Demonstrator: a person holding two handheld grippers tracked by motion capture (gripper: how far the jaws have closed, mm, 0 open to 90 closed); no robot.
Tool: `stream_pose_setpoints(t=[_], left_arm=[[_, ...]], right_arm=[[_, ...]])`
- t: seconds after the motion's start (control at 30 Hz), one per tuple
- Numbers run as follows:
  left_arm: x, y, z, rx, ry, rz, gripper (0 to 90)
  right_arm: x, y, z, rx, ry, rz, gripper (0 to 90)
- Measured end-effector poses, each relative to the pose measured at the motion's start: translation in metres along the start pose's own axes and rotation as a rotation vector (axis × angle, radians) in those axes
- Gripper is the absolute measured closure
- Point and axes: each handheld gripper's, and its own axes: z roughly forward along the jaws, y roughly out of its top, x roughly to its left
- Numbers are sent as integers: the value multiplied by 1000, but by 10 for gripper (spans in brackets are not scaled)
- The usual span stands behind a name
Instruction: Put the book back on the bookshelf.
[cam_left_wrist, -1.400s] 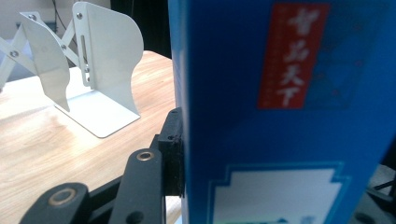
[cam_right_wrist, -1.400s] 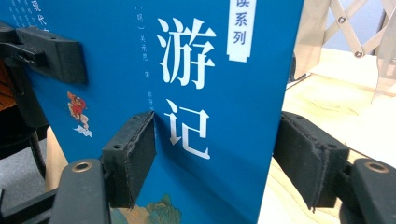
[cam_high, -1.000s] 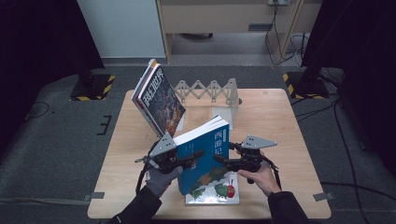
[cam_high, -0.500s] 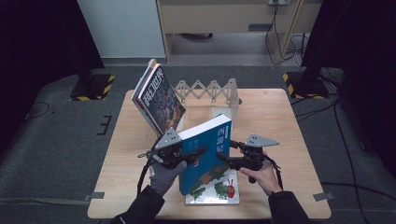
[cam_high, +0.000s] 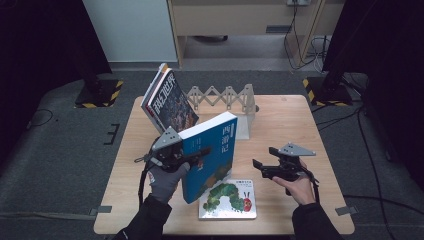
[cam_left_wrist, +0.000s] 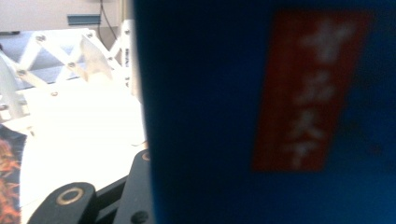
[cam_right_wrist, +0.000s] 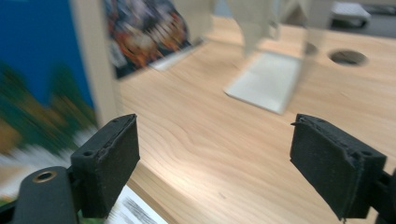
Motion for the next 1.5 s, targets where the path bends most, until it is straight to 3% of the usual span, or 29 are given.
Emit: stream_pose_setpoints(t=[0.2,0.47,0.8,1.17,1.37,1.5], left_arm=[[9,18,-12,-81,40,-10,611],[20,44,-6,-148,118,3,611],[32,69,17,-174,211,2,612],[47,78,58,-205,284,-24,613],[56,86,77,-216,340,1,613],[67,90,90,-218,358,-23,614]], right_arm=[[-12,-15,-7,96,-99,-29,153],[-23,-23,-9,147,-186,-38,119],[-29,-27,-4,195,-224,-55,108],[-36,-35,2,245,-254,-63,97],[-37,-36,3,257,-256,-59,92],[-38,-36,3,258,-256,-63,92]])
